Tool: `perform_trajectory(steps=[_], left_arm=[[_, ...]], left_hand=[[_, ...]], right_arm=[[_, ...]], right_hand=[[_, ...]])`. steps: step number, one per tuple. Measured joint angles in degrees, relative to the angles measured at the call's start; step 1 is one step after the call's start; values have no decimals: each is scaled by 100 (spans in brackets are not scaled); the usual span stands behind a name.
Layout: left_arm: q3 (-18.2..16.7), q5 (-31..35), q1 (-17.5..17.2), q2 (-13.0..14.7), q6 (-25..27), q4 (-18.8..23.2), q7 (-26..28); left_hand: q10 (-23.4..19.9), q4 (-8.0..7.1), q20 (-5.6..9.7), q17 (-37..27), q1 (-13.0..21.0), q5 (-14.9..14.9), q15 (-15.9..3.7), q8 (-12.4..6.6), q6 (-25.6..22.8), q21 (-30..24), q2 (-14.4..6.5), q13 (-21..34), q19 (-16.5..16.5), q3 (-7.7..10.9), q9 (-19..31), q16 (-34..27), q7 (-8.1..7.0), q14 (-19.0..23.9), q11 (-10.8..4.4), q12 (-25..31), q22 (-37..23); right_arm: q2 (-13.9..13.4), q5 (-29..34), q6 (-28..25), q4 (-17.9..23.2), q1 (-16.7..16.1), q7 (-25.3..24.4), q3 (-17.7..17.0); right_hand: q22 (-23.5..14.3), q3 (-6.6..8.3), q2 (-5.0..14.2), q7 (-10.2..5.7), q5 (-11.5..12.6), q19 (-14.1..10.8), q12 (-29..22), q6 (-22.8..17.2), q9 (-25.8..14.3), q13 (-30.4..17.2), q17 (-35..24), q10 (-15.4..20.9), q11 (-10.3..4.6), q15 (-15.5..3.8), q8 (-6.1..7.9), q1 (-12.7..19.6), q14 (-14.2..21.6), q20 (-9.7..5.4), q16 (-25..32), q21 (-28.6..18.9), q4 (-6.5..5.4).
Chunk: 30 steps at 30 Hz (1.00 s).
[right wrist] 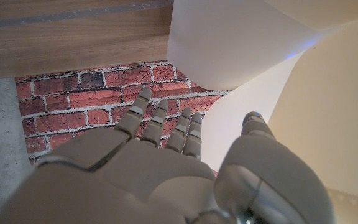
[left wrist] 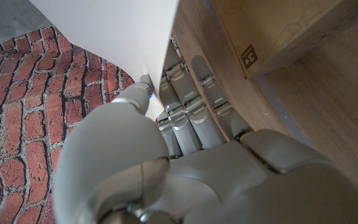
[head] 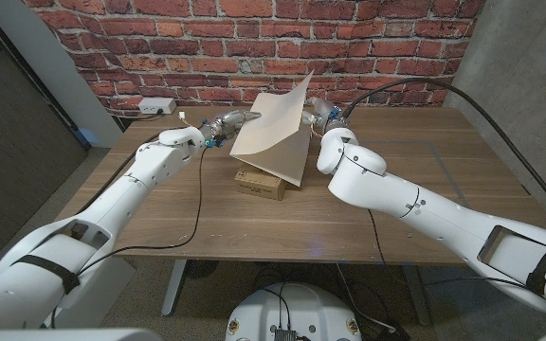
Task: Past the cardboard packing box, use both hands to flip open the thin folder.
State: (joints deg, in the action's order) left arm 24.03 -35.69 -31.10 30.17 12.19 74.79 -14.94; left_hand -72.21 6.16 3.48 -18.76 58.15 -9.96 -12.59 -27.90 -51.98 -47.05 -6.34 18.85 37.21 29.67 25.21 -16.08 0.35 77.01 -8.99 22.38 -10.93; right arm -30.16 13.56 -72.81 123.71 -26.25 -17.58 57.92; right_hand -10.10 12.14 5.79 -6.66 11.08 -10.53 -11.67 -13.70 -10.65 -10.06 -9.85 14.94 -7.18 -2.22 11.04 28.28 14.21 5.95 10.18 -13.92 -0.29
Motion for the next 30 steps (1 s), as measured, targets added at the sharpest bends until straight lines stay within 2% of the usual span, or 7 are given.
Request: perform_trajectory(steps=[4,7,10,13,18,20,30], left_arm=[[-26,-59,-16,-22,0,-3,-17],[-38,-91,-23,-34,-3,-9,-23],[-46,-133,-26,-64,-22,-31,-60],[-49,-180,-26,-101,-76,-81,-142],[-53,-250,-14,-171,-156,-187,-257],[-69,-291,-3,-236,-202,-266,-309],[-141,-502,19,-462,-339,-535,-469]], left_hand=[[0,0,10,0,0,0,1,0,0,0,0,16,-10,0,0,0,0,1,0,0,0],[0,0,10,0,0,0,1,0,0,-21,0,19,-10,0,-19,0,0,1,0,0,0],[74,0,8,0,-14,1,19,61,0,-42,15,26,-51,0,-59,67,0,-85,72,-61,0],[179,-1,-1,14,-52,0,81,146,10,-85,53,16,-61,1,-122,171,8,-225,135,-175,19],[321,-57,10,83,-119,0,188,303,133,-107,44,-66,-154,23,-233,291,130,-396,233,-363,28],[341,-74,-12,100,-122,0,105,333,152,-107,45,-93,-175,40,-268,322,149,-591,252,-401,28],[370,-159,-21,197,-291,0,111,456,196,-129,95,-159,-184,-1,-379,371,193,-686,280,-532,55]], right_arm=[[0,27,98,-50,51,0,78],[-6,38,216,-78,58,0,95],[-12,50,404,-111,50,9,92],[-12,51,590,-133,3,20,45],[-2,28,1000,-170,-187,27,-191],[18,-57,1336,-192,-303,27,-336],[186,-570,2403,-374,-669,240,-996]], right_hand=[[0,40,114,1,0,-207,-22,-116,0,0,26,165,87,-12,23,-4,136,-286,22,3,-25],[-11,167,276,2,0,-427,-22,-199,0,0,44,272,47,-6,23,158,235,-504,22,-57,57],[-19,228,340,-20,0,-720,-22,-239,0,0,53,290,29,-11,23,222,344,-628,22,-138,117],[-19,289,369,22,0,-952,-22,-280,0,16,53,342,59,-24,23,252,414,-738,22,-192,115],[-46,364,412,41,-28,-1336,-22,-342,-1,25,43,419,136,-6,23,295,581,-833,22,-321,156],[-46,401,440,83,-28,-1484,-22,-384,-1,25,36,471,188,-15,23,322,675,-860,22,-351,132],[-45,574,458,204,-49,-2168,-22,-505,-1,25,36,649,306,-42,23,420,1046,-889,44,-583,147]])
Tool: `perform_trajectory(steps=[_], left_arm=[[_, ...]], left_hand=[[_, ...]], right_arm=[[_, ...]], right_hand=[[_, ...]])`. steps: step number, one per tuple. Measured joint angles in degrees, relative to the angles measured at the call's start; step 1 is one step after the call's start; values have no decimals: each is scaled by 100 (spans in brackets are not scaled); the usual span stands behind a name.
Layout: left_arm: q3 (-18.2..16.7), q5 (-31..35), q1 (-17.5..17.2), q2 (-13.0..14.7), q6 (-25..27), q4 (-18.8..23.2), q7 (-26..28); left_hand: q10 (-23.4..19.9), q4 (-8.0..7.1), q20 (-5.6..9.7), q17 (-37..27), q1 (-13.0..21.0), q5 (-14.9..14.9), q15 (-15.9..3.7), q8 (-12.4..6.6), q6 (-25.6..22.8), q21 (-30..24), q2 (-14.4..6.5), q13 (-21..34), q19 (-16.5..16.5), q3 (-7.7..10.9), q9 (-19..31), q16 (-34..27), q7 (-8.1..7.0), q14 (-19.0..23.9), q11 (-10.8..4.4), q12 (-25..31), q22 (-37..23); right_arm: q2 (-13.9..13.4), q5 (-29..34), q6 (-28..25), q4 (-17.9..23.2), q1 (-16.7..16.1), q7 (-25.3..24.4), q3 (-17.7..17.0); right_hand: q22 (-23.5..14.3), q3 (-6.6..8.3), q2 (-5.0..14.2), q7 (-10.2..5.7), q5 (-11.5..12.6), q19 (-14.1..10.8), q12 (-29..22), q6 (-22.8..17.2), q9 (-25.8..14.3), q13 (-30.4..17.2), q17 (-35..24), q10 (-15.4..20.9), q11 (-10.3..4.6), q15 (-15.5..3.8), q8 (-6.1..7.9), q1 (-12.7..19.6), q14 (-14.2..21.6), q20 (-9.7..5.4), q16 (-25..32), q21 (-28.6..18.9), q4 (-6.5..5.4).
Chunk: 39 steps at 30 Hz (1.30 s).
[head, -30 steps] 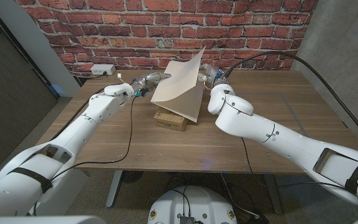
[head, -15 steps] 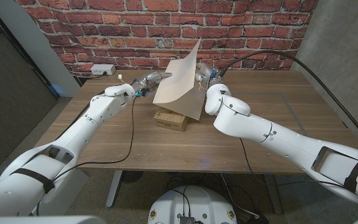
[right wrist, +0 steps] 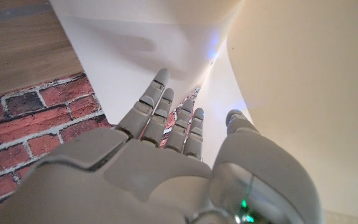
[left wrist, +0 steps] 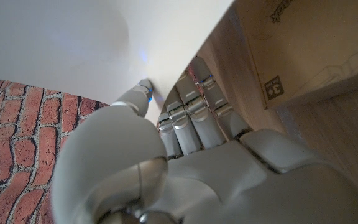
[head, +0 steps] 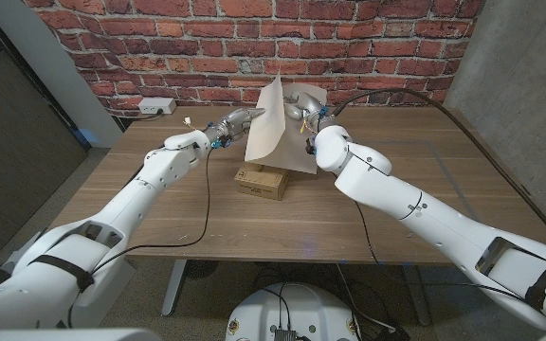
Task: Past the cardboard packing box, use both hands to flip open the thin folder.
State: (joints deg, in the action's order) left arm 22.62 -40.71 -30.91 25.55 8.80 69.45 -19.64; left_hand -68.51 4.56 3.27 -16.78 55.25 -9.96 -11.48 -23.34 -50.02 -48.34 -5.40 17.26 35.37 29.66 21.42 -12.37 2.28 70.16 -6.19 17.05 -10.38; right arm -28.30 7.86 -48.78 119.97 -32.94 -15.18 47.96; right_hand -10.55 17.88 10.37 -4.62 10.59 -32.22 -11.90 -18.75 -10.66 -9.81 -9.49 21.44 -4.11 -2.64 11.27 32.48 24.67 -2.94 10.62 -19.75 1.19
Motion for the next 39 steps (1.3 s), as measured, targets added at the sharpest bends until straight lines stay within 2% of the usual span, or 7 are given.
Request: perform_trajectory(steps=[13,18,22,24,29,34,39], left_arm=[[-123,-258,65,-386,-246,-519,-230],[-171,-339,100,-542,-335,-726,-303],[-205,-396,114,-646,-377,-823,-329],[-249,-451,122,-725,-404,-935,-354],[-299,-549,146,-862,-438,-1103,-444],[-351,-659,185,-991,-456,-1294,-627],[-408,-804,228,-1124,-454,-1500,-874]], left_hand=[[134,-229,0,290,-382,0,-30,176,173,0,148,-131,1,-134,-149,116,8,-319,51,-266,26],[168,-253,0,348,-454,0,-28,219,214,0,123,-158,1,-110,-177,116,27,-337,44,-310,26],[198,-357,20,411,-589,-1,-28,219,225,0,152,-166,51,-152,-218,116,16,-418,53,-330,26],[208,-431,25,454,-700,-1,-11,266,235,0,199,-195,132,-190,-249,116,7,-440,45,-359,49],[274,-597,12,544,-986,-1,-28,366,326,23,307,-263,262,-279,-322,116,33,-542,48,-472,53],[556,-895,40,587,-1446,-1,55,542,585,165,401,-353,352,-389,-405,136,92,-913,87,-604,80],[848,-1065,-42,614,-1656,-1,234,664,800,311,419,-397,455,-427,-430,159,222,-1239,279,-648,79]], right_arm=[[386,-624,352,-187,174,438,-397],[573,-817,325,-276,295,492,-467],[755,-981,167,-361,410,492,-505],[820,-1044,104,-394,455,491,-518],[988,-1227,-19,-526,620,486,-524],[1124,-1380,-46,-711,795,494,-490],[1224,-1497,-44,-882,938,513,-464]], right_hand=[[0,134,-55,220,-22,-737,-44,-133,0,0,1,338,133,3,0,55,536,-66,21,-245,-8],[-47,264,-98,414,-21,-1514,-111,-327,-1,0,-27,724,265,51,0,158,1115,-213,49,-614,73],[-79,378,-166,616,-21,-2401,-177,-660,-1,-18,-27,1258,380,42,29,226,1997,-465,85,-1089,140],[-79,405,-196,691,-21,-2665,-210,-792,-1,-21,-27,1438,432,14,39,256,2305,-559,85,-1238,168],[-79,411,-196,708,-19,-2816,-210,-870,-1,-21,-26,1513,450,-24,39,256,2439,-626,85,-1321,174],[-66,468,-227,738,-18,-2816,-210,-900,-1,-21,-26,1544,481,-24,39,286,2439,-626,45,-1321,165],[-63,470,-227,769,-18,-2816,-209,-931,-1,-21,-26,1574,511,-32,39,286,2489,-626,39,-1321,170]])
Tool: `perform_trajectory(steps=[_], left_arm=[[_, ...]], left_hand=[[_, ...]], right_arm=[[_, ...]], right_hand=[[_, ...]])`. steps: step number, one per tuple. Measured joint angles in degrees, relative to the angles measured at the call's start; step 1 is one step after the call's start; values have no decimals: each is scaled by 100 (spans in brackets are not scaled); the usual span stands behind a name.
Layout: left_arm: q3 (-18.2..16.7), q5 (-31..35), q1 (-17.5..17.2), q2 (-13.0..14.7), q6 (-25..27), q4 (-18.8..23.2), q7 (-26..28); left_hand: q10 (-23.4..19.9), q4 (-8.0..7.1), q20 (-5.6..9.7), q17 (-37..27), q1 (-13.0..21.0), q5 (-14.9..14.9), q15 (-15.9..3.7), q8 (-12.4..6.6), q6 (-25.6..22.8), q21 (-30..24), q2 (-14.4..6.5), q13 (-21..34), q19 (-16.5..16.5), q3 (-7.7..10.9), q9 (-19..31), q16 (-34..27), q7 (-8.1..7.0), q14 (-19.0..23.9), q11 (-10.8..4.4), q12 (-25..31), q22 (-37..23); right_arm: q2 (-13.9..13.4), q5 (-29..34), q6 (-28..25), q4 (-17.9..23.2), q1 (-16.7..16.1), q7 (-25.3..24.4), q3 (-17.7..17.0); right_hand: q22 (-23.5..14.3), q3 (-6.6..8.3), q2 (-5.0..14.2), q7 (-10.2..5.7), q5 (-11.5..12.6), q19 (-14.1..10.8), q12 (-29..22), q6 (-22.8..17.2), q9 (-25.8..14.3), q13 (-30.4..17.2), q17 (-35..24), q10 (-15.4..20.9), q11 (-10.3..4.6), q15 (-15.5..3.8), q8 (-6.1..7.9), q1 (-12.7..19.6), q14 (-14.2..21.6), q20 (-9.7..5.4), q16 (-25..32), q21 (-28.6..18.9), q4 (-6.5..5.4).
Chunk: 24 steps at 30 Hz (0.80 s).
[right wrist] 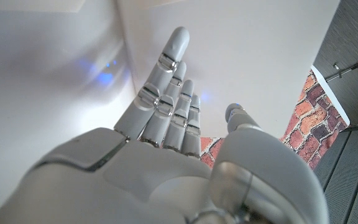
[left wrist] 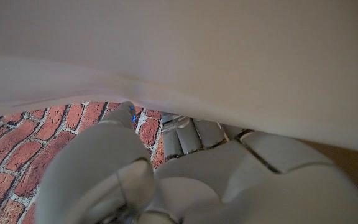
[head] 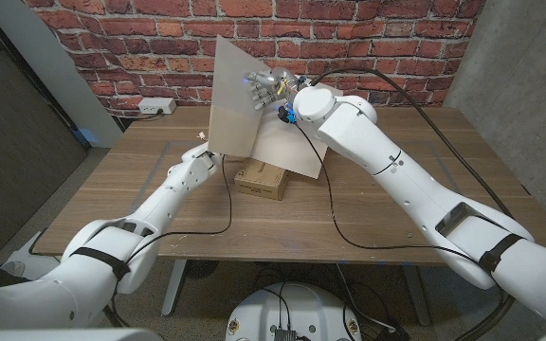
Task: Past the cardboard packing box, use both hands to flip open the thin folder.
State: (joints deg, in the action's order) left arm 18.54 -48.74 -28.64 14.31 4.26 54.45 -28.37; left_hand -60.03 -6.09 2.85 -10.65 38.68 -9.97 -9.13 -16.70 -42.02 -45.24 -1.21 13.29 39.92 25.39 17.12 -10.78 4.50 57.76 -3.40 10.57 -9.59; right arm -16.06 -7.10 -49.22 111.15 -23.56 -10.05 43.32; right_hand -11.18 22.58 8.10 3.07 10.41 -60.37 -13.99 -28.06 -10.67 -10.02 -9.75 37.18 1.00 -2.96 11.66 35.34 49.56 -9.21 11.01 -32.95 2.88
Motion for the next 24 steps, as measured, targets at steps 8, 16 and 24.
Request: perform_trajectory(steps=[8,16,24], left_arm=[[-132,-221,154,-294,83,-500,-438],[-318,-437,434,-686,175,-1281,-1033],[-530,-541,639,-996,220,-1869,-1373]], left_hand=[[504,-210,-228,-4,-416,0,344,167,312,203,-27,-53,79,-40,6,0,164,-403,318,0,0],[854,-329,-362,-17,-783,0,569,296,563,432,-215,-79,129,-50,6,0,197,-768,484,0,27],[1262,-403,-383,-17,-1151,0,639,340,621,621,-53,-106,112,-211,6,0,236,-883,480,0,27]], right_arm=[[144,-200,88,-258,218,29,42],[213,-393,329,-492,358,166,80],[256,-603,1158,-900,427,531,131]], right_hand=[[14,20,0,31,0,4,0,-30,0,0,0,25,25,0,0,0,0,-3,-43,0,20],[27,131,15,43,0,146,28,-17,0,1,1,30,30,-116,-25,60,-118,-67,-106,4,83],[27,141,-41,-81,0,1097,260,107,-14,1,-28,-207,47,0,-81,4,-1101,224,-173,323,45]])
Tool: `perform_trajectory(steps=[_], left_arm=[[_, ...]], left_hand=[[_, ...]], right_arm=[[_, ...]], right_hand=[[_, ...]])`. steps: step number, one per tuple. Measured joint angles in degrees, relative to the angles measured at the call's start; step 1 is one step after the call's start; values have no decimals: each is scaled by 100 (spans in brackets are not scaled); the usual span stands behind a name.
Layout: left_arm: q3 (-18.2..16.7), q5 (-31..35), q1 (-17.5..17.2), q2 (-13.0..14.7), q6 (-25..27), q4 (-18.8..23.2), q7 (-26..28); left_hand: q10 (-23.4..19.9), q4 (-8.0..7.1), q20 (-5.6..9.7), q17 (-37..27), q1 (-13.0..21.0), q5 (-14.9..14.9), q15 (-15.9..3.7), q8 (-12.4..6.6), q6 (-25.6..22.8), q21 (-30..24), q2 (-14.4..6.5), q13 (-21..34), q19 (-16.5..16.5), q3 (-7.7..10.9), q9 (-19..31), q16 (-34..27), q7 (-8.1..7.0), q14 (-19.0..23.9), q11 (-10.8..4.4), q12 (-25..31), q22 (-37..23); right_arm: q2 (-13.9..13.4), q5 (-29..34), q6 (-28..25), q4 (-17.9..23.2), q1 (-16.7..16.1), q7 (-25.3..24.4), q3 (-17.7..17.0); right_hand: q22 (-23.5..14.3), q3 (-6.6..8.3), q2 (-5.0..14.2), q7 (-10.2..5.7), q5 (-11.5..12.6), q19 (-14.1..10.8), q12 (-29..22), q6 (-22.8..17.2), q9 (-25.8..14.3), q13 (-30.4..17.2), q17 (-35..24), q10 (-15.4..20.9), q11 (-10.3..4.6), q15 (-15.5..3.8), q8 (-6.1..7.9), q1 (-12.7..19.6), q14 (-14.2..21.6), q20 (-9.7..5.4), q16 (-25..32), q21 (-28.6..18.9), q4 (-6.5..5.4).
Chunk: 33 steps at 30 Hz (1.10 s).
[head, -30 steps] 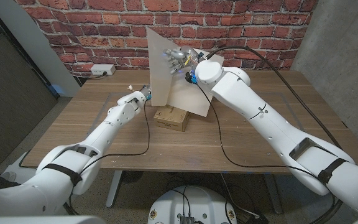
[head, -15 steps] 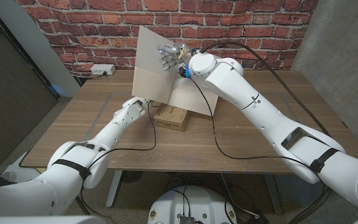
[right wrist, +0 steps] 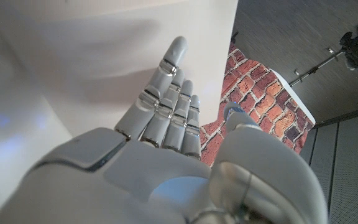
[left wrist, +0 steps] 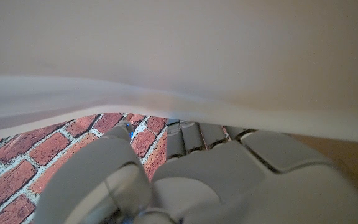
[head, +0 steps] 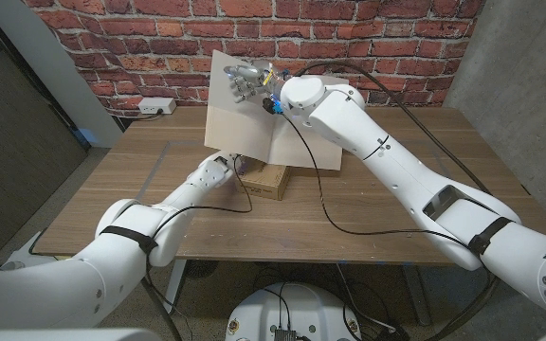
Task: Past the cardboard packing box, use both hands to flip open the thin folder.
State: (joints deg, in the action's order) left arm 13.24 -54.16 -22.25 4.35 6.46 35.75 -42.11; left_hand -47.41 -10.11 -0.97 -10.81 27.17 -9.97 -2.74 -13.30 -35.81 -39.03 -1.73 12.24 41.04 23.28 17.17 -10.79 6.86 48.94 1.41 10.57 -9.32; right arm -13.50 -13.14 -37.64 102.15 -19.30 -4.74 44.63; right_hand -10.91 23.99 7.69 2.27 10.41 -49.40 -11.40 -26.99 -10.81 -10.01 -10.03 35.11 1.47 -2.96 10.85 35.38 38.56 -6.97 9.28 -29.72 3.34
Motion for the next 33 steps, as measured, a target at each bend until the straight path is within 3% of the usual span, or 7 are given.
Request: perform_trajectory(steps=[3,6,10,13,17,29,33], left_arm=[[-49,-18,19,-56,24,-69,-62],[-121,-38,34,-129,57,-126,-131],[-162,-58,36,-170,100,-145,-181],[-235,-75,36,-232,151,-158,-215],[-292,-108,26,-268,225,-149,-222],[-415,-259,-113,-284,505,119,-184],[-442,-331,-151,-270,609,193,-175]], left_hand=[[52,-22,-61,0,-191,0,20,0,26,71,117,0,-2,-98,0,0,25,-77,8,0,0],[145,-23,-60,0,-409,-22,41,35,51,174,258,0,-2,-244,0,0,51,-142,43,0,-5],[212,-13,-76,0,-666,-30,90,44,114,264,364,-26,15,-378,0,0,32,-209,52,0,-17],[244,4,-91,0,-731,-44,111,44,114,302,429,-27,29,-405,0,0,32,-230,84,0,-17],[275,-8,-91,0,-760,-66,111,44,143,311,458,-27,29,-431,0,-25,61,-230,114,0,-17],[326,15,-98,0,-896,-67,112,57,196,367,460,-26,37,-503,27,-30,51,-273,122,0,-16],[327,28,-121,0,-917,-67,121,81,216,411,480,-26,60,-516,26,-30,72,-282,122,0,-16]], right_arm=[[15,-34,241,-129,28,122,41],[43,-74,558,-325,81,313,111],[60,-89,744,-514,149,446,181],[64,-116,1055,-651,206,721,227],[64,-123,1212,-743,239,874,258],[-9,-108,1318,-721,227,944,218],[-49,-66,1296,-651,213,894,190]], right_hand=[[0,-98,-66,-61,-24,384,61,194,0,0,0,-256,15,119,-53,-181,-375,134,0,138,-97],[27,-246,-171,-45,-46,795,84,396,0,0,0,-525,105,356,-53,-451,-722,265,0,305,-241],[53,-533,-306,-19,-46,1356,84,682,0,-27,1,-913,236,695,-53,-839,-1199,688,0,579,-370],[53,-661,-367,-23,-46,1603,83,844,0,-32,1,-1096,312,827,-53,-1044,-1408,853,0,700,-464],[53,-781,-450,-23,-45,1770,83,942,1,-32,1,-1260,354,914,-53,-1222,-1556,1021,0,797,-556],[53,-861,-475,-32,-45,1812,83,1056,2,-32,1,-1331,364,952,-53,-1351,-1594,1062,27,830,-604],[52,-1013,-613,-47,-45,1875,83,1127,2,-32,1,-1391,363,1000,-53,-1551,-1642,1192,27,876,-662]])
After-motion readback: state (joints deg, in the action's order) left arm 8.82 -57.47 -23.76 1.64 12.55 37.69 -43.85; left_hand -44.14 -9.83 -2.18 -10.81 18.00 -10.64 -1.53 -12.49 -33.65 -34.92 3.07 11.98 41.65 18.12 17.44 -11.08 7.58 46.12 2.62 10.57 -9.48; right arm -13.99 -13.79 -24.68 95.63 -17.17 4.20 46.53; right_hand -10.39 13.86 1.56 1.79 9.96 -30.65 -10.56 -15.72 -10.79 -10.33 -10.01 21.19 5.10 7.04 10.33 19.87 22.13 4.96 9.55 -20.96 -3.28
